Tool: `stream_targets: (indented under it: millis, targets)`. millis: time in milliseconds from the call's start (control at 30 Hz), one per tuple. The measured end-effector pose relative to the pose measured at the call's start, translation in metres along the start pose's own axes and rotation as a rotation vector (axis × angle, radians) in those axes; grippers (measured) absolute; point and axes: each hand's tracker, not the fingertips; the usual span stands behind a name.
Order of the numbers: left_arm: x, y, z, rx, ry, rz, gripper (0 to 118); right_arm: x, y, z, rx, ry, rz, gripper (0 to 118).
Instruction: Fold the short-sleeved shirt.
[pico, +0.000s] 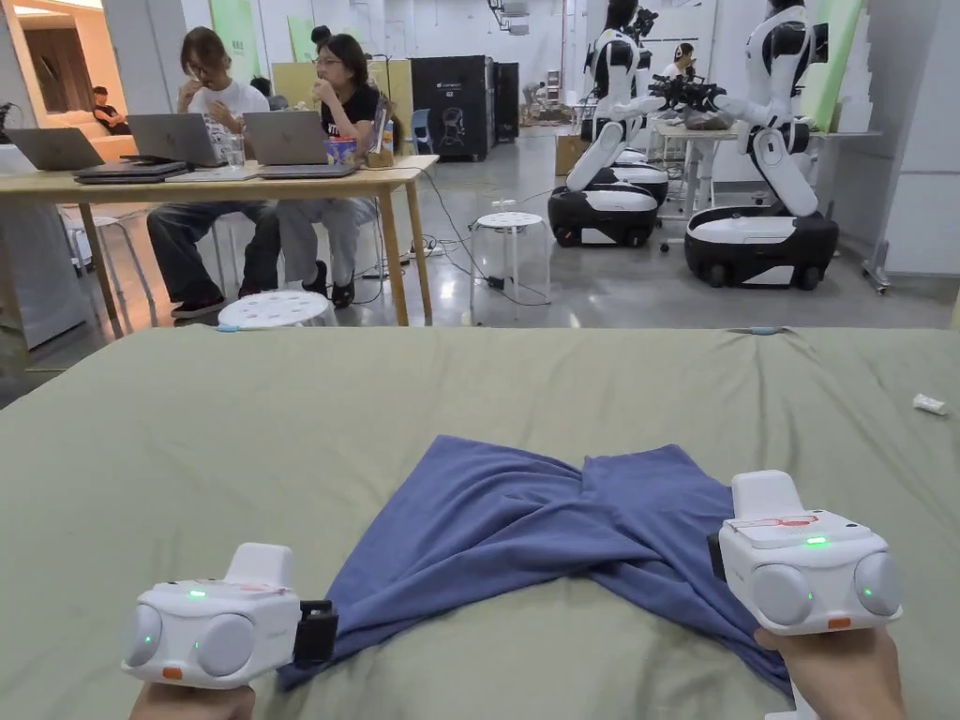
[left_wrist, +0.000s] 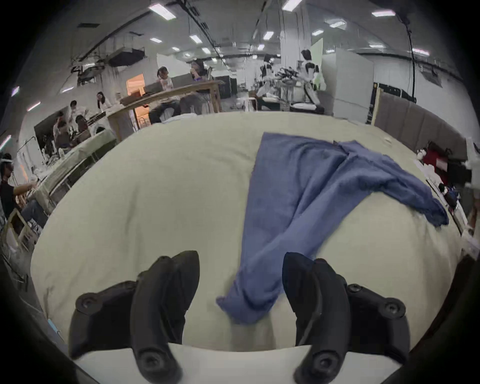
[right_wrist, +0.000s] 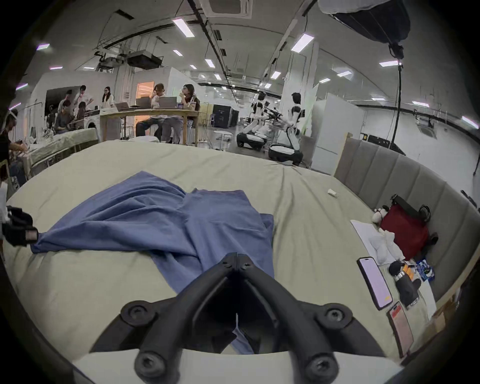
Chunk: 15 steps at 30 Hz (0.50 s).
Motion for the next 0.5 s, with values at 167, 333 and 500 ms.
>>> stream_targets:
  millis: [167, 333, 500]
  targets:
    - [-0.002, -0.014, -0.019, -0.046, 0.003, -0.017, 69, -0.012, 0.000, -0.008, -0.017, 0.023, 0.025, 0]
    - [0.003, -0.021, -0.022, -0.041, -0.014, -0.026, 23, -0.018, -0.002, -0.009, -0.024, 0.026, 0.029, 0]
    - [0.013, -0.017, -0.019, -0.048, -0.036, -0.097, 2, -0.017, -0.003, -0.010, -0.030, 0.026, 0.027, 0]
